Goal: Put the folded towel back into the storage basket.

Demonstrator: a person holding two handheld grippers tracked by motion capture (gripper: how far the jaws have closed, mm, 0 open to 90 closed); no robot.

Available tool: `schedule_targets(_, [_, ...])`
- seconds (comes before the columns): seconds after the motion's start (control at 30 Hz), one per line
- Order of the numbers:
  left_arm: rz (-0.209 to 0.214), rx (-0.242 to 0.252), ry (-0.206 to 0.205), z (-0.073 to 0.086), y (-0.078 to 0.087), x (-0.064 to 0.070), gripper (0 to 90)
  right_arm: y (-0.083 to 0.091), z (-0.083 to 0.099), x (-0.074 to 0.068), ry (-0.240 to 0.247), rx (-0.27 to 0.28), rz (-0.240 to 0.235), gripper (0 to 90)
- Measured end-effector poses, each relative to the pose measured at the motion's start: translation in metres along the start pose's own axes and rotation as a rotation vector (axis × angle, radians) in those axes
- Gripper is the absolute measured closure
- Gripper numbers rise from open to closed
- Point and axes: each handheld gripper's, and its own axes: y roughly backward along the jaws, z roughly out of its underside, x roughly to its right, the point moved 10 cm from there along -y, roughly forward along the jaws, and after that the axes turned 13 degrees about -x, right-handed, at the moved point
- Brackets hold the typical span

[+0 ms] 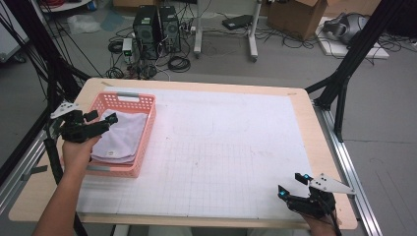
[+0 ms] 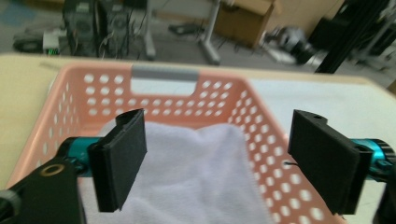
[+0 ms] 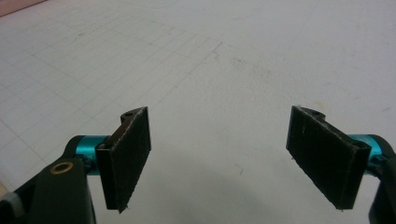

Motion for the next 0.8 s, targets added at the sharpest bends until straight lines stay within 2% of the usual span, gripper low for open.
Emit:
schedule_targets(0.1, [0.035, 0.069, -0.048, -0.001, 0.013, 0.017, 20.1, -0.001, -0.001, -0.001, 0.008, 0.006, 0.006, 20.7])
schedule_targets(0.17, [0.056, 0.099, -0.082, -0.002, 0.018, 0.030, 20.8, -0.001, -0.001, -0.001, 0.011, 0.004, 0.009, 20.7])
schedule_targets(0.2, [0.075, 0.109, -0.085, -0.003, 0.020, 0.037, 21.4, -0.002, -0.002, -0.001, 0.011, 0.006, 0.009, 20.7])
schedule_targets(0.43, [0.172, 0.113, -0.179, 0.001, 0.020, 0.092, 23.2, -0.005, -0.003, -0.002, 0.012, 0.004, 0.007, 20.7])
schedule_targets(0.47, [0.207, 0.121, -0.204, 0.005, 0.019, 0.109, 23.2, -0.005, -0.004, -0.002, 0.013, 0.007, 0.005, 20.7])
schedule_targets(0.5, [0.207, 0.121, -0.204, 0.005, 0.019, 0.109, 23.1, -0.005, -0.004, -0.002, 0.013, 0.007, 0.005, 20.7])
schedule_targets(0.63, [0.257, 0.114, -0.257, 0.013, 0.013, 0.140, 22.6, -0.006, -0.004, 0.000, 0.011, 0.012, 0.006, 20.7])
schedule_targets(0.8, [0.298, 0.122, -0.282, 0.022, 0.009, 0.168, 22.7, -0.004, -0.003, 0.002, 0.007, 0.015, 0.007, 20.7])
